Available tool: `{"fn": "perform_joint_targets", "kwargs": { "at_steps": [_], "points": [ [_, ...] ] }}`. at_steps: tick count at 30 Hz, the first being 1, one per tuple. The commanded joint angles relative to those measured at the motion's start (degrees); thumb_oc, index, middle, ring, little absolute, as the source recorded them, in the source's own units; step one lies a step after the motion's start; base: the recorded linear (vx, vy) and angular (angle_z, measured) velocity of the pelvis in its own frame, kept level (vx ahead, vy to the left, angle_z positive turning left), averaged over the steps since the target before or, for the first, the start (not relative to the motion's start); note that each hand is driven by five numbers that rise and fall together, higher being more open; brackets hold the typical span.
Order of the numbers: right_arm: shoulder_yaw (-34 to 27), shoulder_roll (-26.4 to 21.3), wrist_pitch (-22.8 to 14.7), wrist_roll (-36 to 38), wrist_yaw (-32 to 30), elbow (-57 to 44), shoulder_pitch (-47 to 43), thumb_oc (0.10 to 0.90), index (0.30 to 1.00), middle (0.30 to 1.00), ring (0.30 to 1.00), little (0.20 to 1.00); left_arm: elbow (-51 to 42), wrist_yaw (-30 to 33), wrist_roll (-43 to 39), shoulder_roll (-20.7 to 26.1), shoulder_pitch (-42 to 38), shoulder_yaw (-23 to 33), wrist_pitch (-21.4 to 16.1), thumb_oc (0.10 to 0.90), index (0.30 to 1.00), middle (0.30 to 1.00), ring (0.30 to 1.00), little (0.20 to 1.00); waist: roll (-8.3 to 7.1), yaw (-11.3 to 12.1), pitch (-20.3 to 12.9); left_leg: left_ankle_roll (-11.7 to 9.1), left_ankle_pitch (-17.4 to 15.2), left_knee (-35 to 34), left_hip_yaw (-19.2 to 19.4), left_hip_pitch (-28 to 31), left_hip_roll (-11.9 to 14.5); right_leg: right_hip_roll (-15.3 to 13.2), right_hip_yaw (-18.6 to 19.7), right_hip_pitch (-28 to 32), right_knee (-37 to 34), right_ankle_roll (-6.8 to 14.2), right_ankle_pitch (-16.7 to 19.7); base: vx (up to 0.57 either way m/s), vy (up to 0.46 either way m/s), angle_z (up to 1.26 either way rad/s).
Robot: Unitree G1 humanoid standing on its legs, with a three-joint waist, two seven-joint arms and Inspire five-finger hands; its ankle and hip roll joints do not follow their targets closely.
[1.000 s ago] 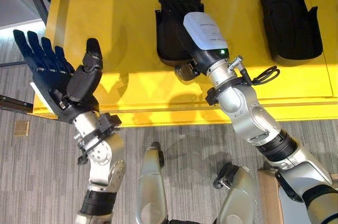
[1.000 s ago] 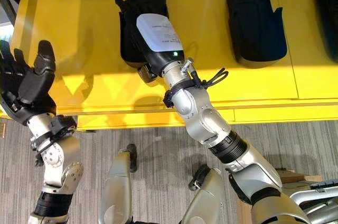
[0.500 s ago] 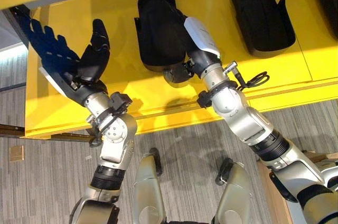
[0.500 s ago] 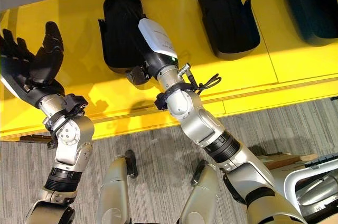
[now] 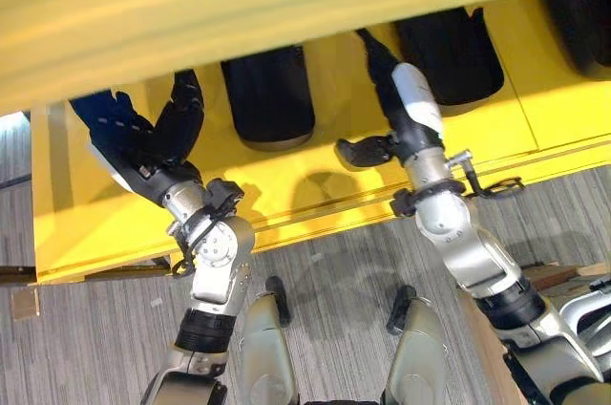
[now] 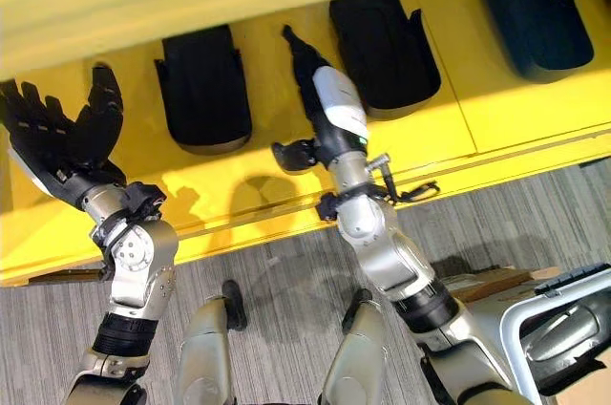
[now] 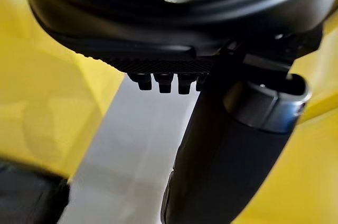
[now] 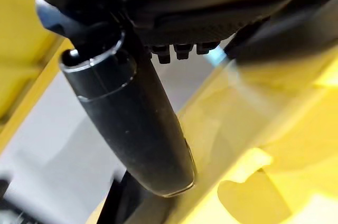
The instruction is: Move parts from the plastic box to the shelf.
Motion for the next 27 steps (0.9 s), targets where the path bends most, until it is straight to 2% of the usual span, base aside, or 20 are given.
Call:
{"fn": "perform_joint_targets", "kwargs": {
  "at_steps": [1,6,10,11,13,14,19,22,24,27],
  "points": [
    [-5.8,-0.9,-5.3,-6.1,-3.0,-9.5,3.1,0.9,1.0,1.0,1.0,1.0,-9.1,-0.8,3.1,1.7,2.4,2.3,-4.3,0.9,1.0,1.0,1.0,1.0,-0.52,-1.3,-6.1,0.8,2.3,-7.0,3.9,6.8,3.3,1.6,0.0,3.8,-6.1,-1.2,2.2,0.07,0.026,-0.13],
    [-8.5,-3.2,-8.2,-5.4,-8.2,-9.4,9.4,0.9,1.0,1.0,1.0,1.0,-10.1,-2.0,2.3,2.9,7.0,4.2,-5.3,0.9,1.0,1.0,1.0,1.0,-0.43,-2.0,-7.2,0.2,4.9,-11.9,5.6,10.2,3.9,2.6,-0.7,6.8,-10.4,-1.0,4.0,0.06,0.016,-0.12],
    [-11.9,-4.7,-6.3,-3.1,-13.1,-9.3,10.4,0.9,1.0,1.0,1.0,1.0,-10.7,1.3,4.7,4.4,8.1,5.2,-3.8,0.9,1.0,1.0,1.0,1.0,-0.32,-2.4,-7.4,-0.3,5.7,-13.1,5.9,11.2,4.2,3.1,-0.8,7.7,-10.9,-0.9,4.0,0.01,0.003,0.0],
    [-12.0,-4.8,-6.2,-3.0,-13.2,-9.3,10.4,0.9,1.0,1.0,1.0,1.0,-10.7,1.8,4.9,4.4,8.1,5.2,-3.6,0.9,1.0,1.0,1.0,1.0,-0.31,-2.4,-7.4,-0.3,5.8,-13.2,5.9,11.2,4.2,3.1,-0.8,7.8,-11.0,-0.9,4.0,0.05,0.018,-0.03],
    [-14.0,-5.1,-4.2,-1.3,-13.8,-8.5,13.2,0.9,1.0,1.0,1.0,1.0,-10.2,6.8,5.7,4.6,9.3,6.6,-3.0,0.9,1.0,1.0,1.0,1.0,-0.18,-2.6,-8.2,-0.3,6.4,-14.9,6.0,12.6,3.9,3.1,-0.9,9.1,-12.6,-0.6,4.5,0.09,0.011,0.01],
    [-14.7,-4.9,-3.1,-2.7,-13.8,-8.1,15.0,0.9,1.0,1.0,1.0,1.0,-9.9,7.1,7.1,4.7,10.2,7.5,-2.7,0.9,1.0,1.0,1.0,1.0,-0.1,-2.6,-8.6,-0.4,7.1,-16.3,6.2,13.4,3.8,3.1,-1.1,9.8,-13.6,-0.4,4.9,0.12,-0.001,0.05],
    [-18.1,-5.5,-3.0,-1.9,-15.8,-6.9,21.0,0.9,1.0,1.0,1.0,1.0,-9.3,4.3,6.9,5.7,14.3,10.9,-1.5,0.9,1.0,1.0,1.0,1.0,-0.01,-2.8,-10.6,-1.9,11.3,-23.8,7.5,17.6,4.2,4.7,-2.5,14.2,-20.5,-0.5,7.2,0.12,0.01,0.1],
    [-20.2,-7.0,-3.5,0.6,-14.5,-5.7,21.9,0.9,1.0,1.0,1.0,1.0,-9.2,1.5,1.6,6.0,16.5,12.4,0.8,0.9,1.0,1.0,1.0,1.0,0.2,-2.7,-11.4,-2.8,13.5,-28.0,7.8,19.5,4.6,5.8,-3.1,16.0,-23.8,-0.6,8.2,0.04,0.065,0.01],
    [-20.5,-6.9,-3.7,1.2,-14.4,-5.4,21.9,0.9,1.0,1.0,1.0,1.0,-9.3,0.5,0.2,5.8,17.1,12.7,0.7,0.9,1.0,1.0,1.0,1.0,0.2,-2.4,-11.5,-3.0,14.2,-28.7,7.9,19.3,4.8,6.0,-3.3,15.8,-24.3,-0.7,8.6,-0.04,0.035,0.01],
    [-22.0,-5.6,-5.1,6.7,-14.5,-5.3,23.5,0.9,1.0,1.0,1.0,1.0,-12.2,-10.2,-6.2,4.9,23.8,14.2,-2.6,0.9,1.0,1.0,1.0,1.0,-0.2,-0.5,-10.4,-3.4,14.3,-29.2,7.3,18.9,4.8,5.8,-5.1,15.8,-24.6,-0.2,8.7,-0.13,0.002,0.05]
  ]
}}
